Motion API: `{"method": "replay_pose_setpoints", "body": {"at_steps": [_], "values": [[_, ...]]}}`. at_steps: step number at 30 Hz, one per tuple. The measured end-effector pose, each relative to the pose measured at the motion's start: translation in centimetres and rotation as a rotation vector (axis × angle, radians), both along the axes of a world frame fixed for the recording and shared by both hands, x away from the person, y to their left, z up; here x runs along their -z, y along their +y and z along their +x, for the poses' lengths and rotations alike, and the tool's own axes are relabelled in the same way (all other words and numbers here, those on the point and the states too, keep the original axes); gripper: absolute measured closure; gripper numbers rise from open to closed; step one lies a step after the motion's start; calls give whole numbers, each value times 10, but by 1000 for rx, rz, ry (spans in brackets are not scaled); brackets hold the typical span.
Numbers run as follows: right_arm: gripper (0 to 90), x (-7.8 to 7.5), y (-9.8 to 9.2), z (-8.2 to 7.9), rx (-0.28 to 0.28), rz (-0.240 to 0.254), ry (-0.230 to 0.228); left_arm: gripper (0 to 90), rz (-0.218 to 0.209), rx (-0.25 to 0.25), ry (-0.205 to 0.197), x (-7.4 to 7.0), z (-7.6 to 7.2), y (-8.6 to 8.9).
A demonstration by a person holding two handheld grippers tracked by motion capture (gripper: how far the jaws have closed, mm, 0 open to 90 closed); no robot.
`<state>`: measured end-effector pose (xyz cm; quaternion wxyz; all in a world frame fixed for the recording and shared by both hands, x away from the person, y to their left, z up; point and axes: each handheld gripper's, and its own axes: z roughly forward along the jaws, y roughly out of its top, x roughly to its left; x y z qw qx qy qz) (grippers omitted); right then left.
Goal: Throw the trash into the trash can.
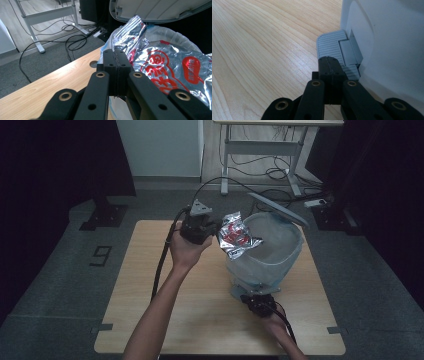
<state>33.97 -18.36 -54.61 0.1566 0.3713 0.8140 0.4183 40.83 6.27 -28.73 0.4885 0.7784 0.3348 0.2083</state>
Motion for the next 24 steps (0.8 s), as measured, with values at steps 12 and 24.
{"method": "replay_pose_setpoints", "body": {"at_steps": [12,24], "values": [[900,0,0,0,-1,2,0,896,16,11,-4,0,5,-11],[900,0,0,0,-1,2,0,896,18,22,6,4,12,-21]]}}
